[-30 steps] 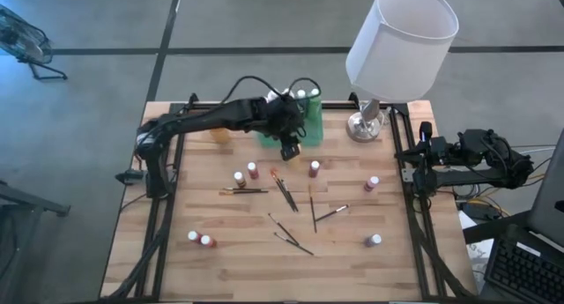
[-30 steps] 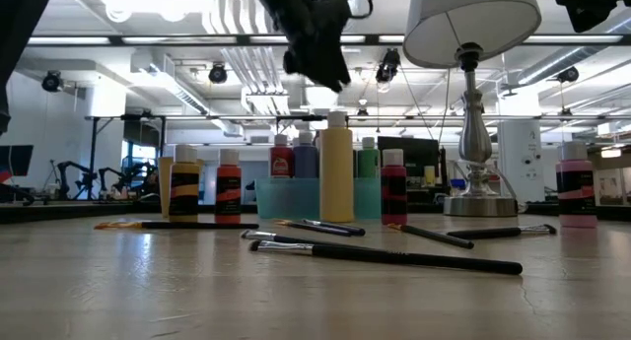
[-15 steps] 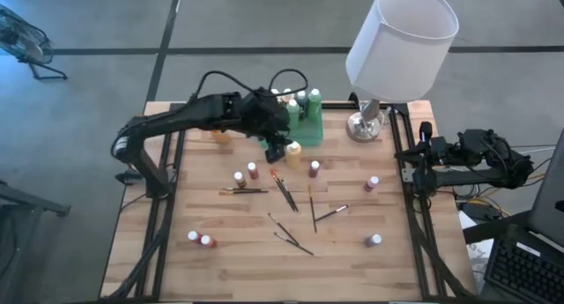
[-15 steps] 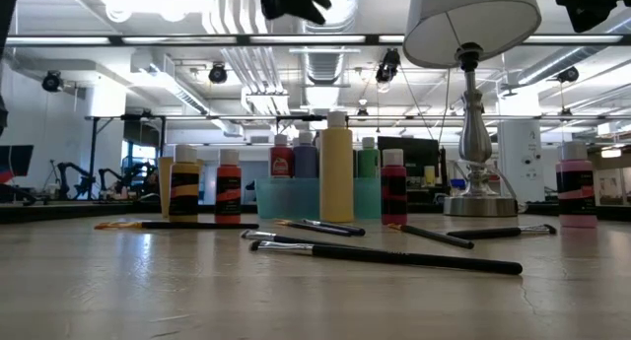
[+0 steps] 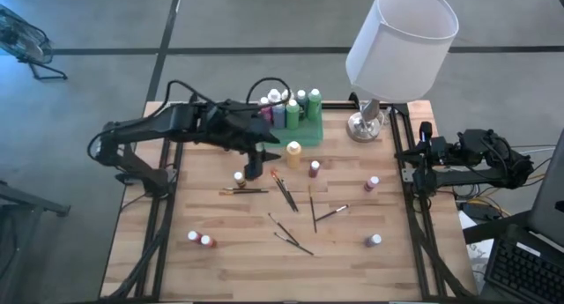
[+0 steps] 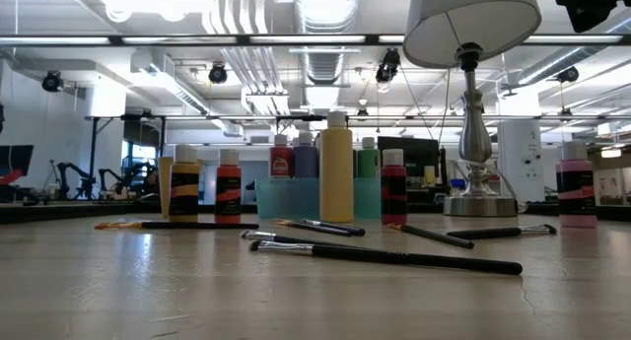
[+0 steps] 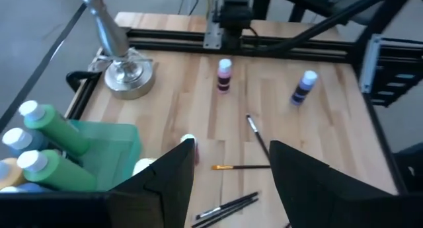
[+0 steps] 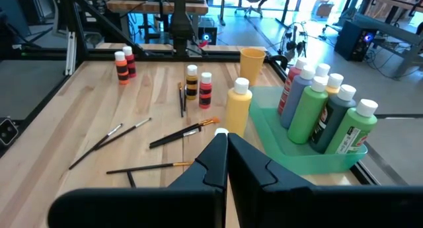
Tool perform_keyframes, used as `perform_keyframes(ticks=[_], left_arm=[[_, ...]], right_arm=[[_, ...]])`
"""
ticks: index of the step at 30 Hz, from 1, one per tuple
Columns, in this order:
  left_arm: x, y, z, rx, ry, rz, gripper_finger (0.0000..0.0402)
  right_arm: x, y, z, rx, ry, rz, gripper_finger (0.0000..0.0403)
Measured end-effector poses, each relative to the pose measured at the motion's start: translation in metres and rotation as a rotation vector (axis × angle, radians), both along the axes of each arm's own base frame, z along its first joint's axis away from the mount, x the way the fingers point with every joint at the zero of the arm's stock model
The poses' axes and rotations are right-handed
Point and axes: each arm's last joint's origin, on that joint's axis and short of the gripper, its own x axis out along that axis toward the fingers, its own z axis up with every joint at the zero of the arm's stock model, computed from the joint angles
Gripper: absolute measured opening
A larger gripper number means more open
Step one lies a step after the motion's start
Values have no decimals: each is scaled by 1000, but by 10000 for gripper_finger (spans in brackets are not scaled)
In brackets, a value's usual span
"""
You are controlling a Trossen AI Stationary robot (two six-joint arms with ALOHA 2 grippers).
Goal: Pick & Place Paint Supplies
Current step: Put the large yellow paint bottle into the green bin
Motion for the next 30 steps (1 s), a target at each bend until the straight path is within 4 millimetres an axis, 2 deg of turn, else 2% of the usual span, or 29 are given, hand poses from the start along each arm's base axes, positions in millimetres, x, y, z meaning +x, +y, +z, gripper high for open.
perform_keyframes(ticks=[5, 11, 24, 30], left_arm=[[-19, -13, -5, 26, -20, 3, 200], [-50, -23, -31, 2, -55, -19, 200], [-144, -15, -117, -72, -248, -6, 200], [-171, -12, -156, -137, -251, 25, 200]], right_arm=[[0, 0, 0, 0, 0, -1, 8], [0, 0, 0, 0, 0, 0, 8], [0, 0, 0, 0, 0, 0, 8], [0, 0, 0, 0, 0, 0, 8]])
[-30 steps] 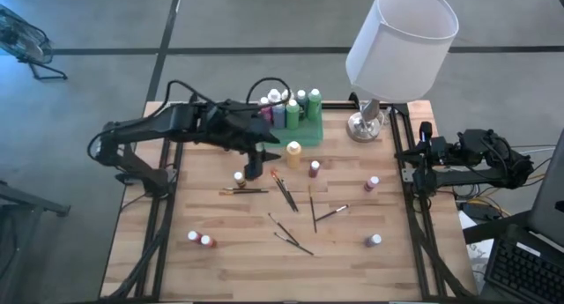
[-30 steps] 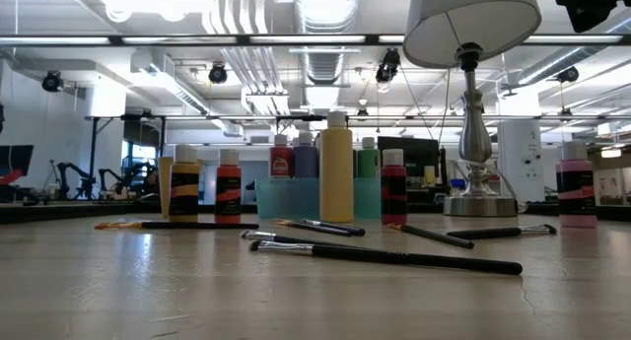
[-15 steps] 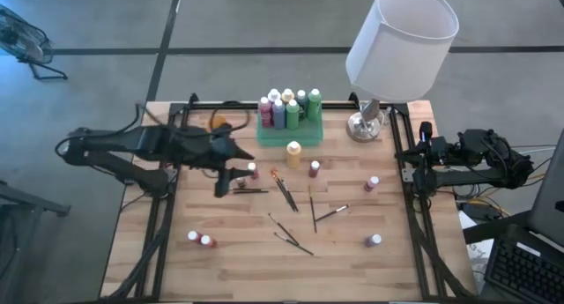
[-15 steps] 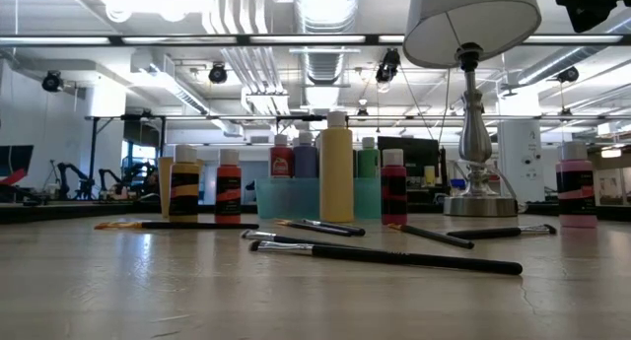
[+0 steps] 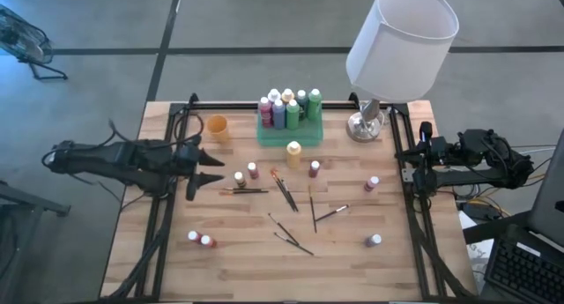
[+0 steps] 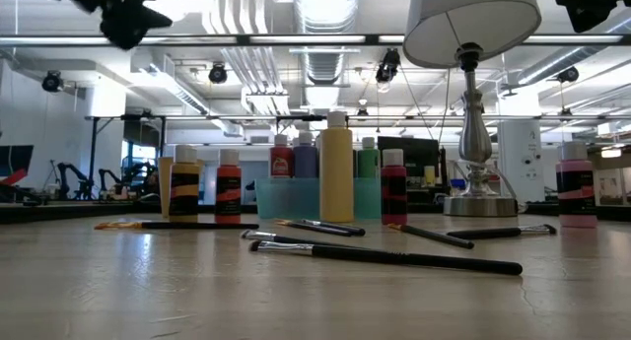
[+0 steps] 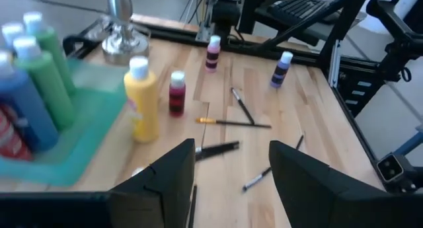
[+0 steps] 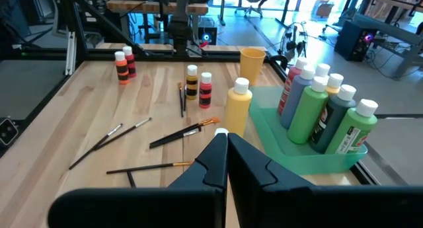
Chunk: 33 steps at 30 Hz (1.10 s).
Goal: Pick & Place Paint Supplies
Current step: Put the large yellow paint bottle into the green bin
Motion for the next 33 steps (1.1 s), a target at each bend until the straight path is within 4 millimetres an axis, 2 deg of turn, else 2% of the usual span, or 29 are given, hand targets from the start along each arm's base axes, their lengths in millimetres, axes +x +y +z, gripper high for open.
perform_keyframes(ticks=[6, 18, 23, 27, 33], left_arm=[[-11, 2, -36, 3, 30, 22, 200], [-9, 6, -99, 131, 185, 153, 200], [-9, 6, -116, 139, 228, 151, 200], [-9, 6, -121, 140, 230, 151, 200], [-9, 6, -122, 141, 233, 151, 200]], right_arm=[[0, 0, 0, 0, 0, 0, 8], [0, 0, 0, -37, 3, 10, 8], [0, 0, 0, -108, 8, 30, 8], [1, 0, 5, -105, -44, 28, 8], [3, 0, 11, -4, -109, 7, 8]])
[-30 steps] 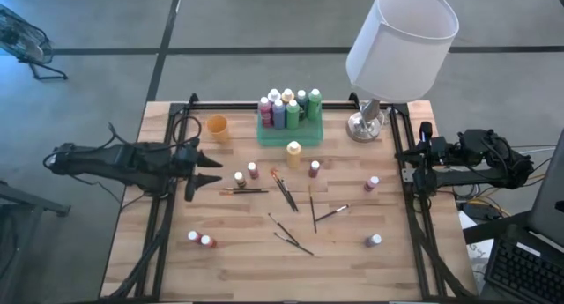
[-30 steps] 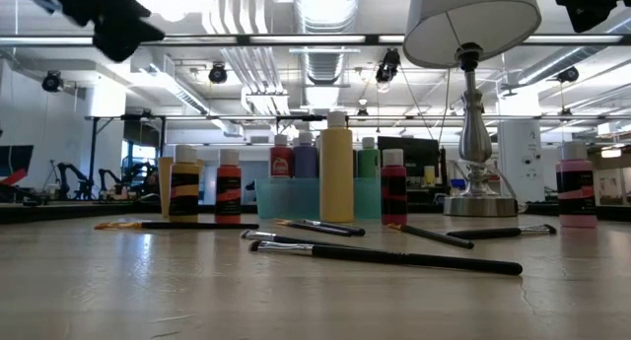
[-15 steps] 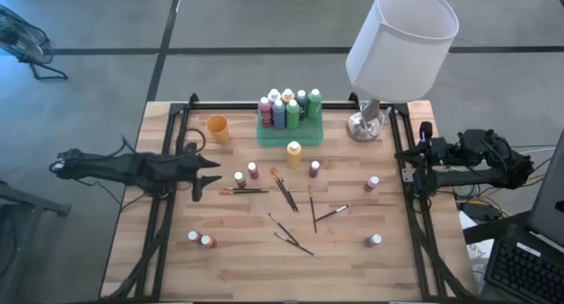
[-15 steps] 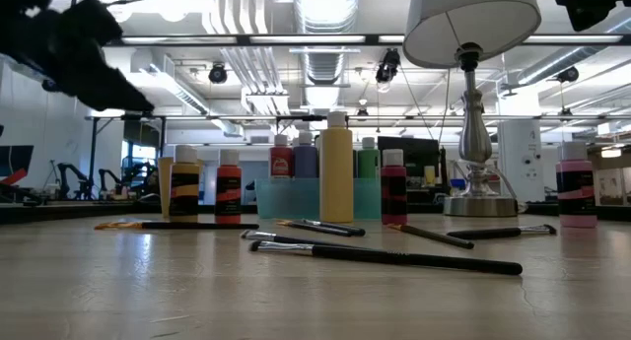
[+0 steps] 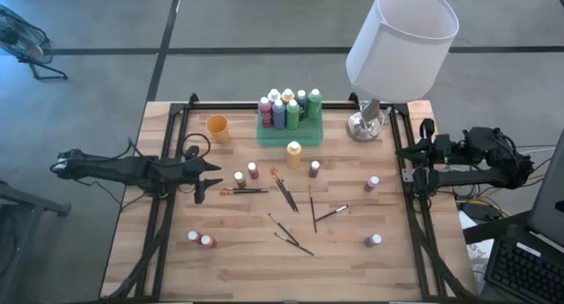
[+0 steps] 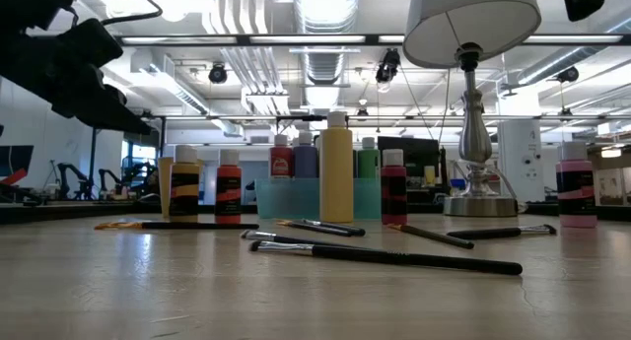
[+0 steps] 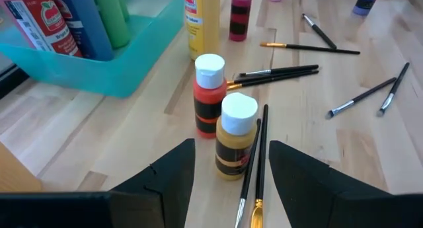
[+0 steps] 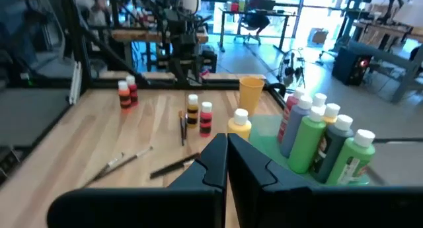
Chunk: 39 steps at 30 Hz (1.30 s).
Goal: Pick & Place Paint Supplies
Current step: Put the large yellow paint bottle into the green bin
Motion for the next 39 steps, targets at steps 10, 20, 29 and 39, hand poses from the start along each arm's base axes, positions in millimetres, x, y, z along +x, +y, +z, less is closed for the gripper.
perform_keyframes(ticks=[10, 20, 29, 39], left_arm=[[0, 0, 0, 0, 1, 0, 200], [0, 0, 0, 0, 2, 0, 200], [0, 0, 0, 0, 2, -1, 200], [0, 0, 0, 0, 2, -1, 200]], right_arm=[[21, 1, -17, 93, 31, -14, 8], [71, 3, -39, 92, 102, -24, 16], [118, 5, -48, 94, 171, -34, 109], [168, 4, -63, 62, 177, -129, 221]])
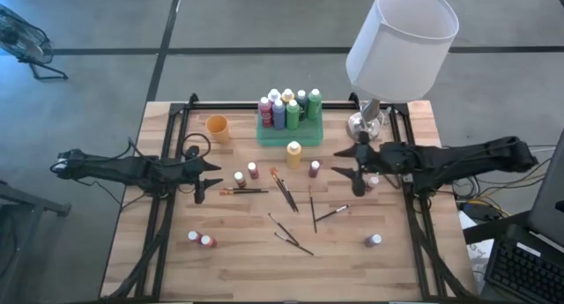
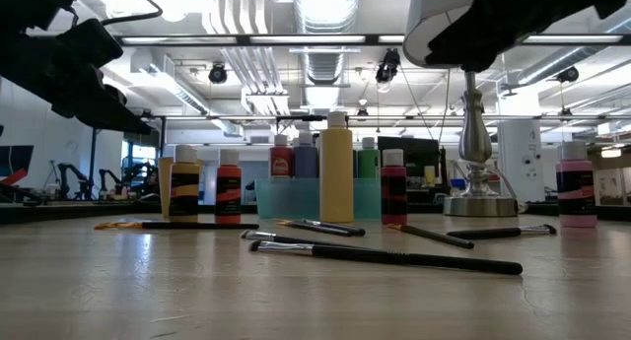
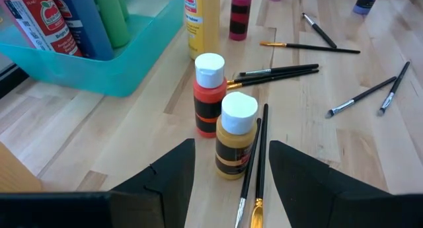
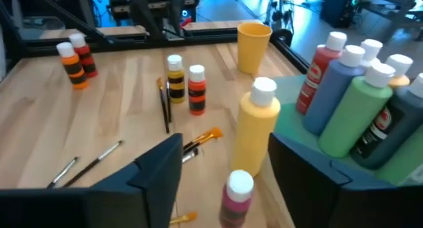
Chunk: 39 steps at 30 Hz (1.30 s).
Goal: Pick & Place Paint Supplies
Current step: Put the large yellow paint bottle into the green bin
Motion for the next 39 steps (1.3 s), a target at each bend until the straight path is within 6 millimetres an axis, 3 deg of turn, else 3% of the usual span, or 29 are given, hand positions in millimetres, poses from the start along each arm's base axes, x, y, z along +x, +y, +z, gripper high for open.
perform_keyframes(ticks=[14, 31, 39], left_arm=[[0, 0, 0, 0, 0, 0, 200], [0, 0, 0, 0, 0, 0, 200], [0, 0, 0, 0, 0, 0, 200]], right_arm=[[52, 2, -26, 35, -65, -19, 287], [88, -11, -55, 3, -97, -181, 255], [105, -21, -60, -6, -63, -213, 284]])
